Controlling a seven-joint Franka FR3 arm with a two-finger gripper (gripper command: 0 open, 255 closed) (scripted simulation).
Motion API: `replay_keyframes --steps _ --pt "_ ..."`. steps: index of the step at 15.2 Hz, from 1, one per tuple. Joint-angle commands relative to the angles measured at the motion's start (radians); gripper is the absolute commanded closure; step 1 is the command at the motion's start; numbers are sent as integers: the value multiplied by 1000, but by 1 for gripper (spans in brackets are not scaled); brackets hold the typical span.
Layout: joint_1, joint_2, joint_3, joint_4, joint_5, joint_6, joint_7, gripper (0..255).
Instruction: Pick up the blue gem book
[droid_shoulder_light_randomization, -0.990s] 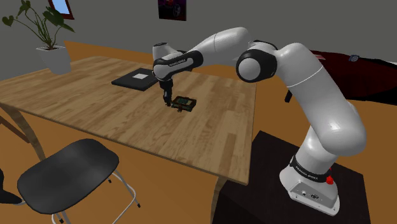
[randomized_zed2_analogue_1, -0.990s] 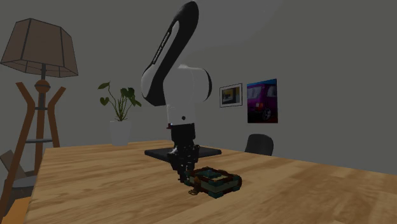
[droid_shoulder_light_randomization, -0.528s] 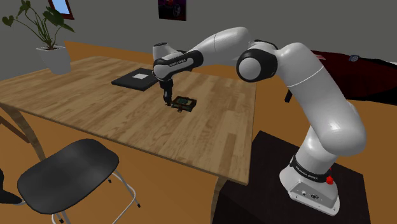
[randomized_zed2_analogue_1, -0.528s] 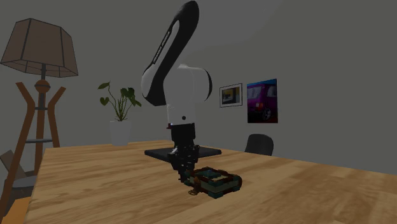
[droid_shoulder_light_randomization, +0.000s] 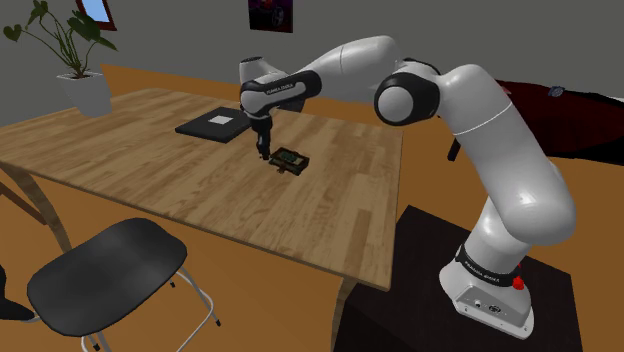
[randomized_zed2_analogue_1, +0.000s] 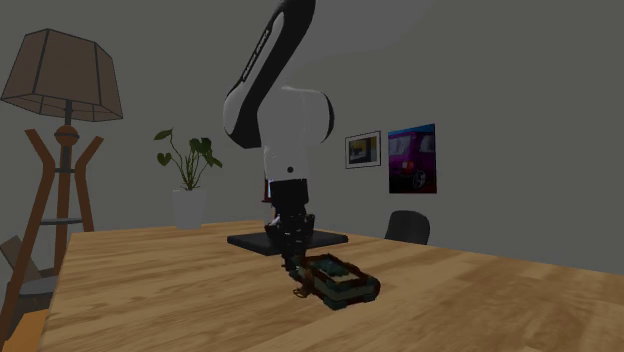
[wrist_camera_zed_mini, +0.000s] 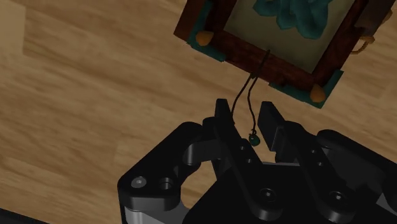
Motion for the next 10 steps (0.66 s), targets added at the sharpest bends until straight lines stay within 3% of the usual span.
replay_keyframes --steps 1,10 --pt "1 -6 0 18 0 -23 0 255" --pt "1 -27 0 78 1 -104 -7 255"
